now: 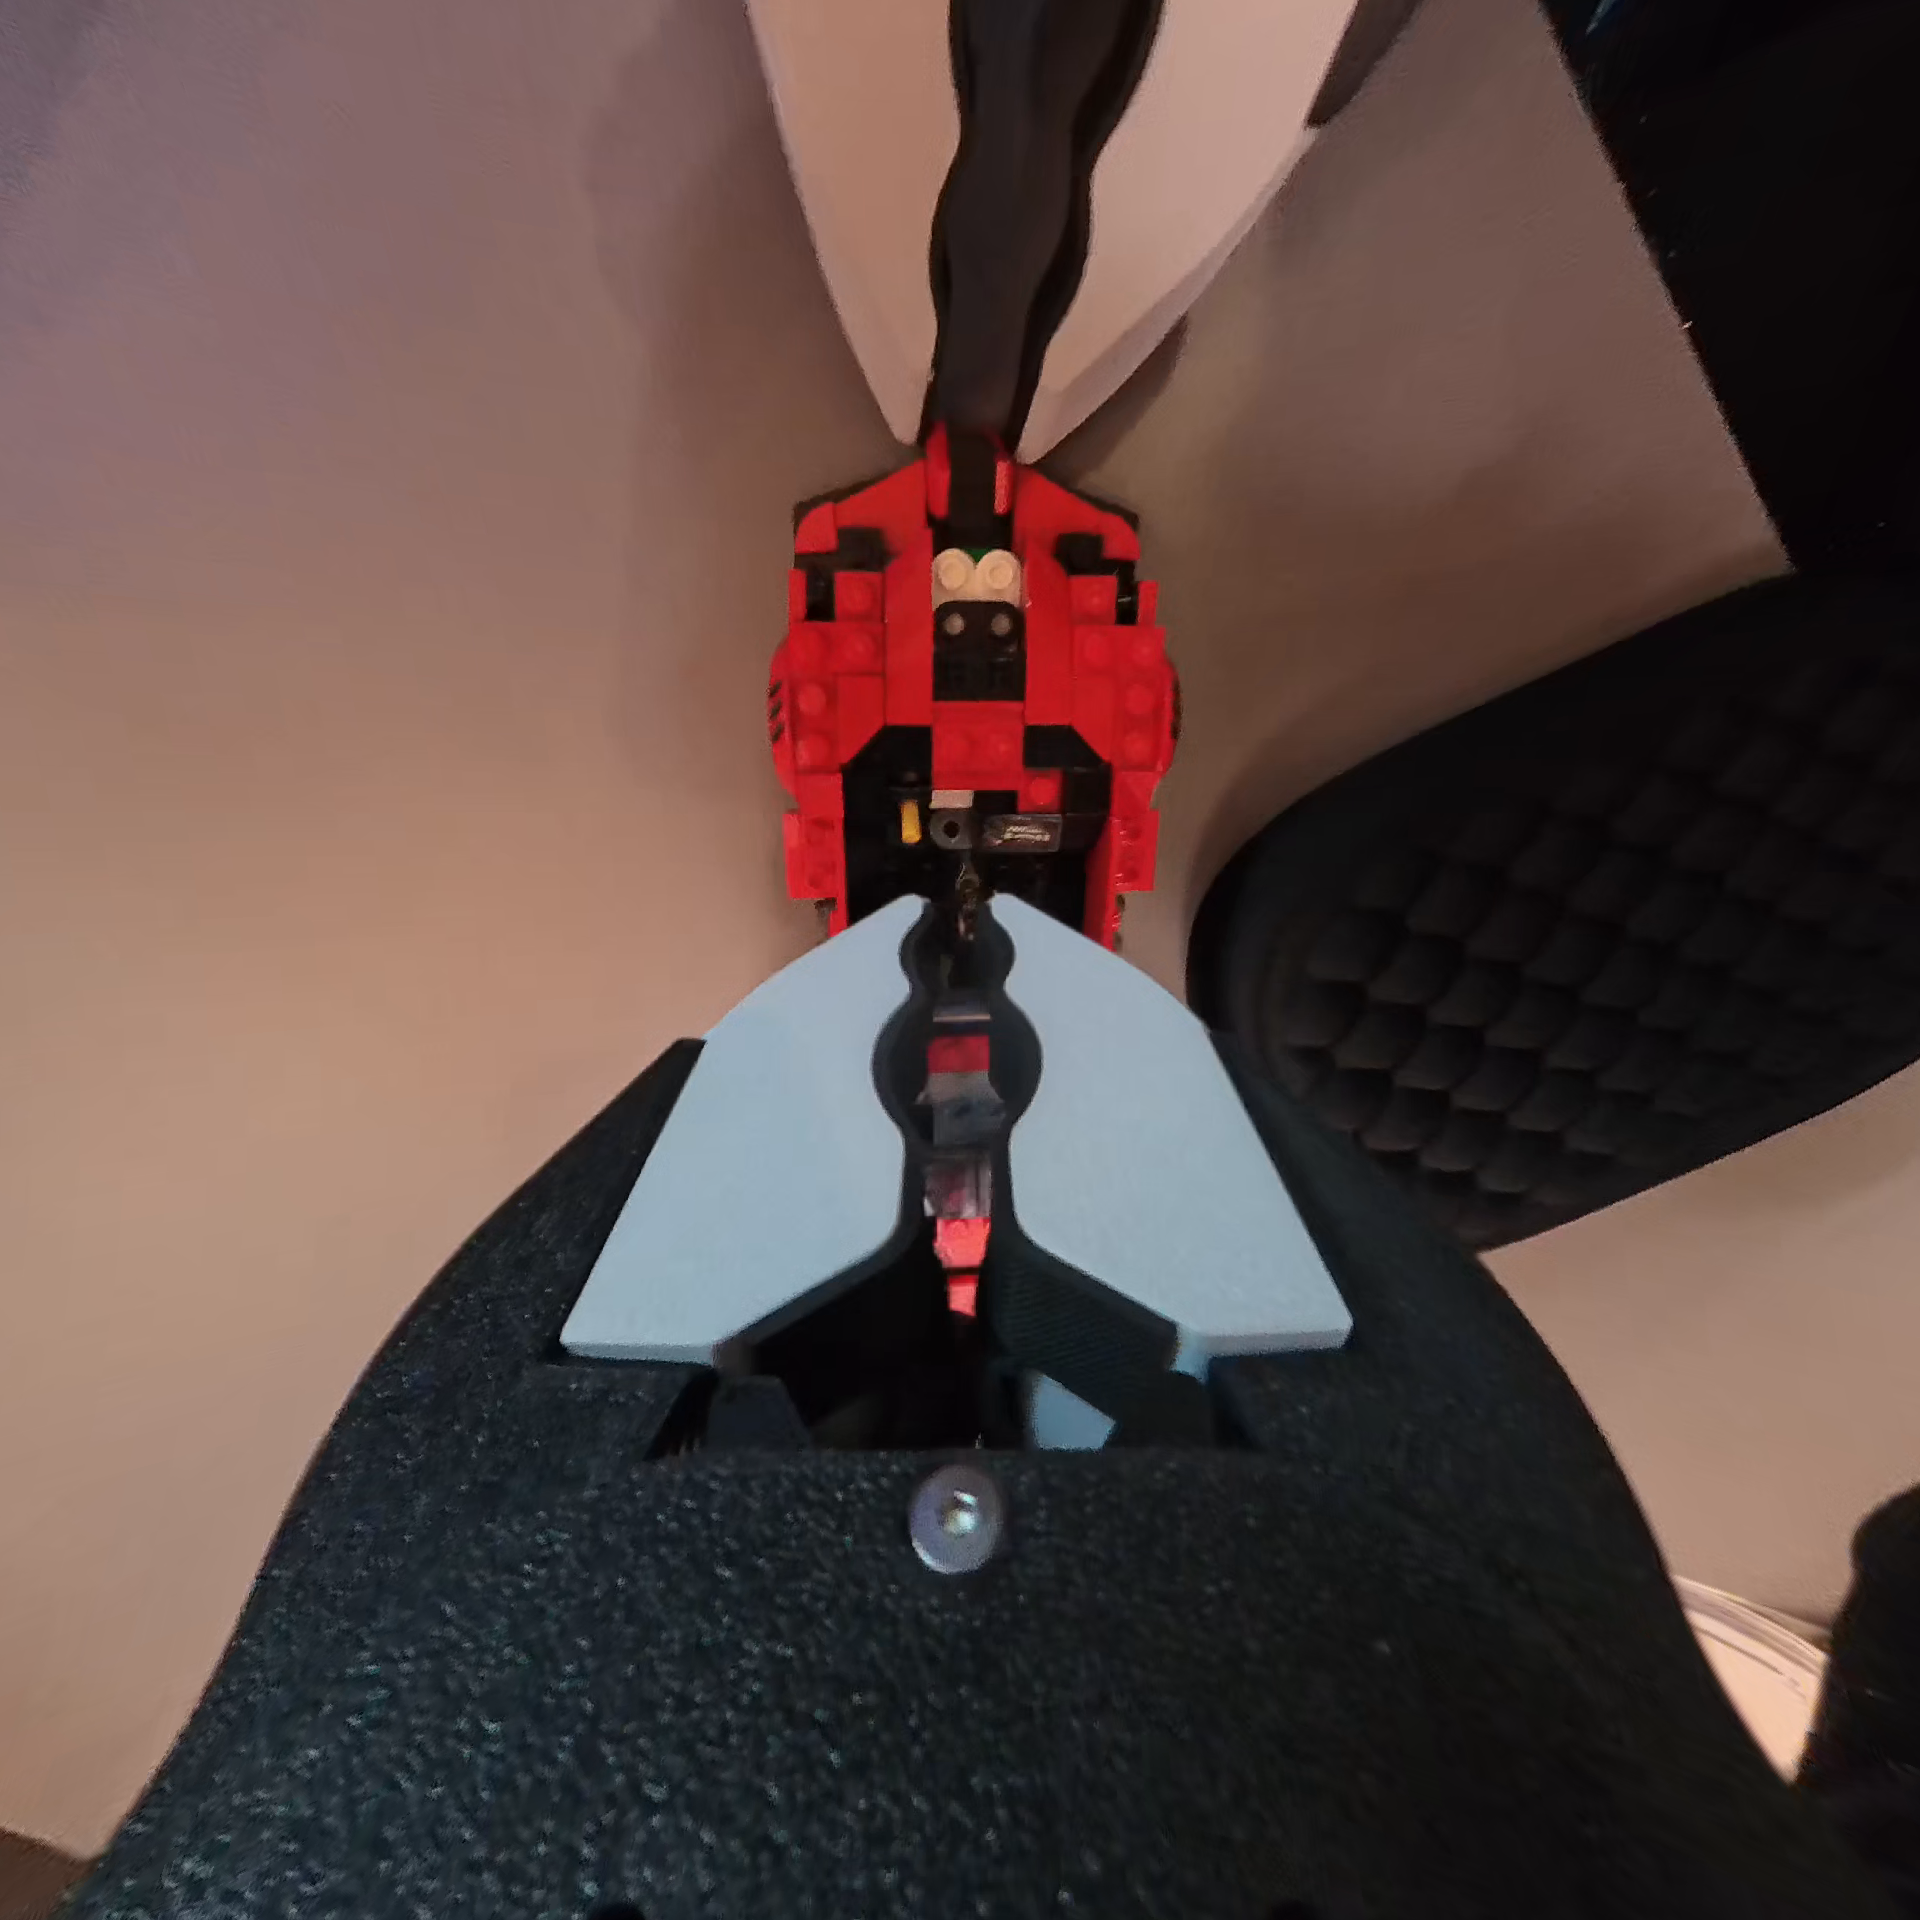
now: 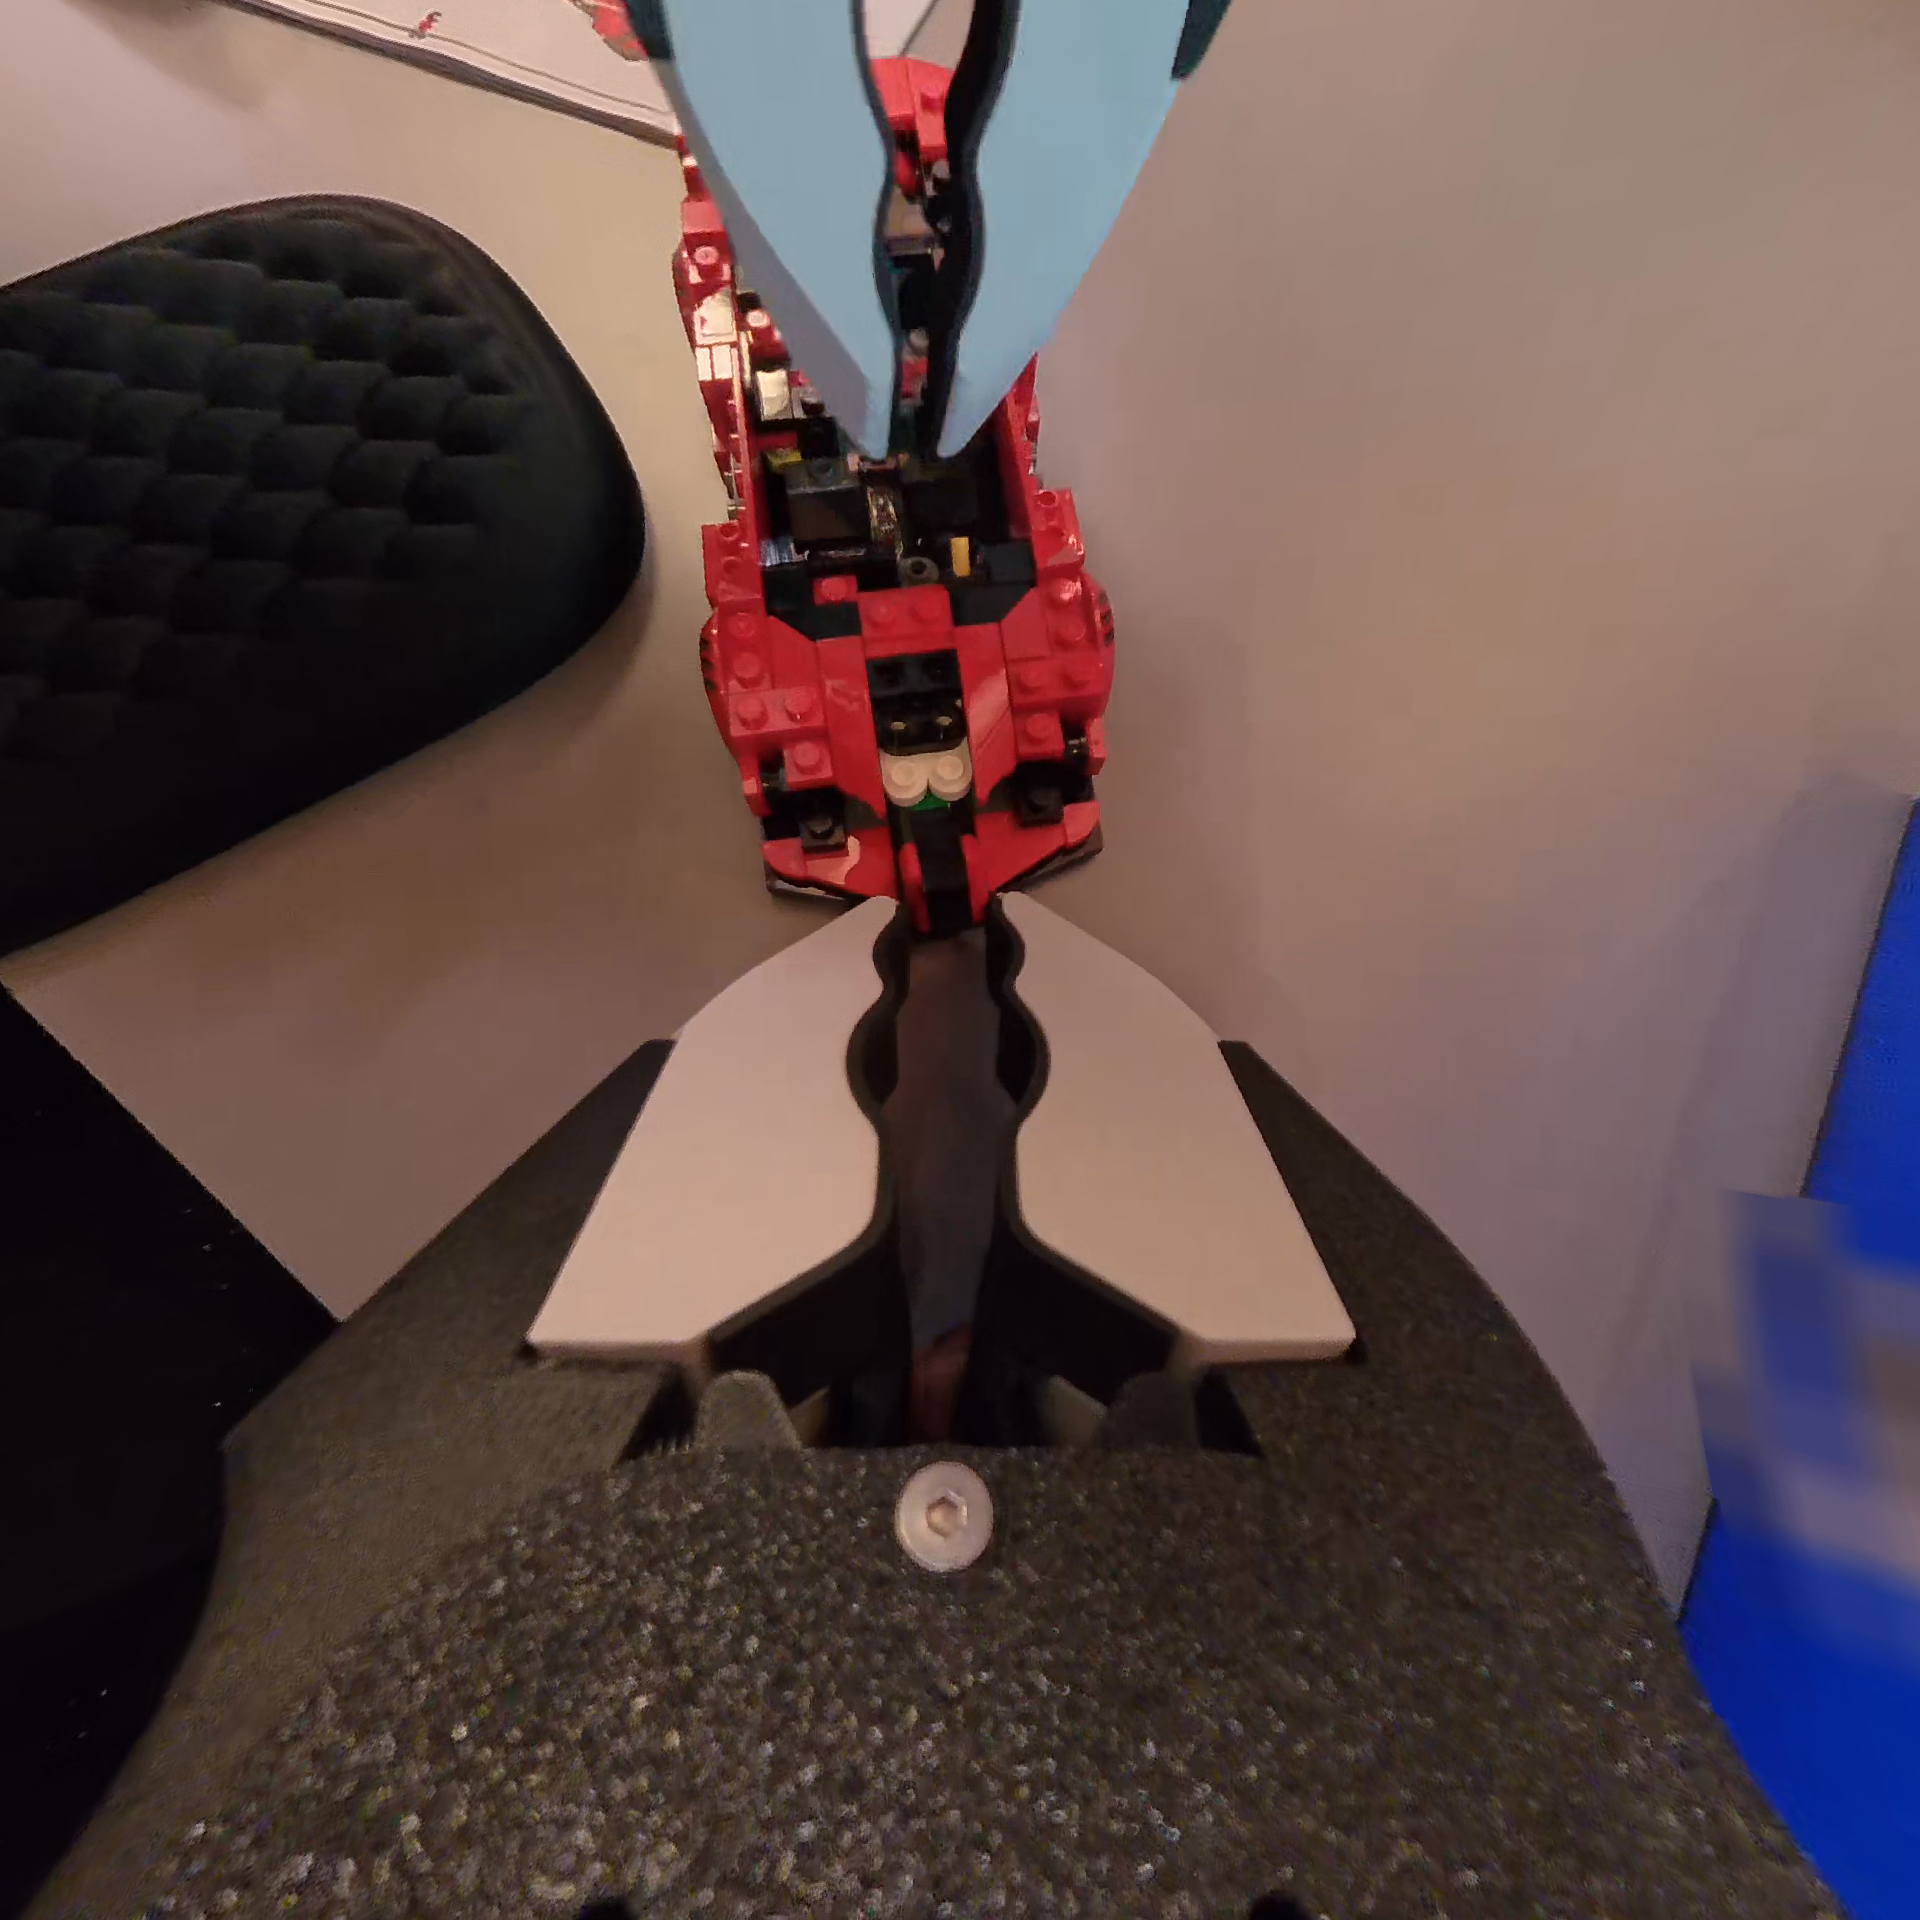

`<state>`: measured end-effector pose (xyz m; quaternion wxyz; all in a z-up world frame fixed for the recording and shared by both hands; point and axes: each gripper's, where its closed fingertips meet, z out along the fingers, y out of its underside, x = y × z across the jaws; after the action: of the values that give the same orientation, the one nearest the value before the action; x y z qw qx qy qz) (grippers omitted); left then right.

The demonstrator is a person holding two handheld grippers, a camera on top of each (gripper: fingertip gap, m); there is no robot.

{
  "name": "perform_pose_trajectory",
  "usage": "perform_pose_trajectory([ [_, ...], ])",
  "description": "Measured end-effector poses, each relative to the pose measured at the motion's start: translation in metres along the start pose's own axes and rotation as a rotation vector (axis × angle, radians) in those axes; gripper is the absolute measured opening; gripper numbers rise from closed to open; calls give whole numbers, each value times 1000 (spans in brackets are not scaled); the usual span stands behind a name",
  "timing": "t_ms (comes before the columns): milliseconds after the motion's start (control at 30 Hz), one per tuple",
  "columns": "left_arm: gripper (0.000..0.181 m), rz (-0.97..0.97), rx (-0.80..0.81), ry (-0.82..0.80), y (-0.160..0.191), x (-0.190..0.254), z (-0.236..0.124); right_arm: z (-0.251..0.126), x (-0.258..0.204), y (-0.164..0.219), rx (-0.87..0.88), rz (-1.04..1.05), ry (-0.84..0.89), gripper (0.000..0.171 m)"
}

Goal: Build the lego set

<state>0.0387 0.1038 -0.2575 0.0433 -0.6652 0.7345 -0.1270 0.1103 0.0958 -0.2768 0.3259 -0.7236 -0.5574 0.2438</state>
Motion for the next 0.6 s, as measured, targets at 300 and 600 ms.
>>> perform_pose_trajectory([
  [300, 12, 9, 8, -20, 7, 2, 21, 0, 3, 1, -10, 5, 15, 14],
  [600, 8, 14, 29, -74, 5, -3, 24, -1, 1, 0, -5, 3, 13, 14],
])
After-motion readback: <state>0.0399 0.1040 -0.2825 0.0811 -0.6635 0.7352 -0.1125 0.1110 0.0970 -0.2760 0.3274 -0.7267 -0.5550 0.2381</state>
